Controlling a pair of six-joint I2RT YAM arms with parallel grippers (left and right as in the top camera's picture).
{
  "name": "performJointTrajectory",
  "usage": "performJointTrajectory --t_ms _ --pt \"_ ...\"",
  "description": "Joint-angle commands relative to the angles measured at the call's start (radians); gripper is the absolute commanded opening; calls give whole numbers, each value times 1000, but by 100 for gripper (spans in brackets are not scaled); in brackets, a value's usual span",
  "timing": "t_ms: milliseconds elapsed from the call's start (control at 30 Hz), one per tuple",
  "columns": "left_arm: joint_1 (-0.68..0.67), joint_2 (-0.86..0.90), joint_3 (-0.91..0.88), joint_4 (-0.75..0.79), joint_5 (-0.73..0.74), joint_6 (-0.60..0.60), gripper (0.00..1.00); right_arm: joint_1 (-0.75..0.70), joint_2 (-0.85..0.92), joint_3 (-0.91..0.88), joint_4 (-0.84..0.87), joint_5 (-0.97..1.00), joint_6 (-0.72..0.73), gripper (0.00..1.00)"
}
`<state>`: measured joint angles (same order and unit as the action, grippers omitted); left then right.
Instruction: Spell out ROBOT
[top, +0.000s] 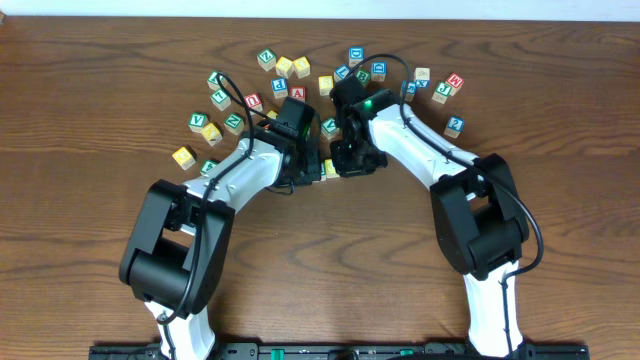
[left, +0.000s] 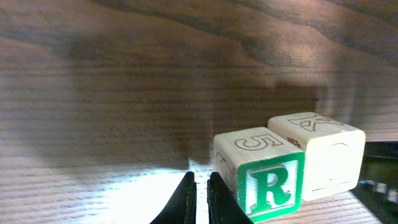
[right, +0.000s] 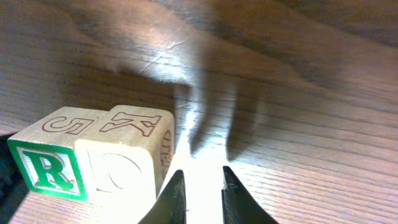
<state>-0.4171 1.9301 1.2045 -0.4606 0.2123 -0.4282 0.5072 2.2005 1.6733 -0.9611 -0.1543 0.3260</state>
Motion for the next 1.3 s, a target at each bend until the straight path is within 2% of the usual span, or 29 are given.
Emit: performJointTrajectory --t_ms 0,100,133,167,267,300,500,600,1267 --pt "19 7 21 7 8 54 9 -9 -45 25 -8 -10 -14 16" --pt "22 3 27 10 7 88 10 -9 -47 25 -11 -10 -14 17" --pt "22 2 32 9 4 100 15 -10 -47 28 -14 -10 -14 18" --pt "22 0 35 8 4 109 16 -10 -48 31 -17 -10 -14 19" --pt "26 -10 45 5 0 121 17 -10 -50 51 -39 -9 -21 23" --pt "27 -15 45 5 -3 121 22 -11 -50 58 -46 -9 -22 24" --pt "57 -64 46 -6 -30 121 24 -12 -50 116 -90 -2 -36 32" --pt "87 -101 46 -16 -30 121 24 -12 -50 139 -96 -2 -36 40" --pt "188 -299 46 -40 -30 121 24 -16 -50 214 -107 -2 -55 42"
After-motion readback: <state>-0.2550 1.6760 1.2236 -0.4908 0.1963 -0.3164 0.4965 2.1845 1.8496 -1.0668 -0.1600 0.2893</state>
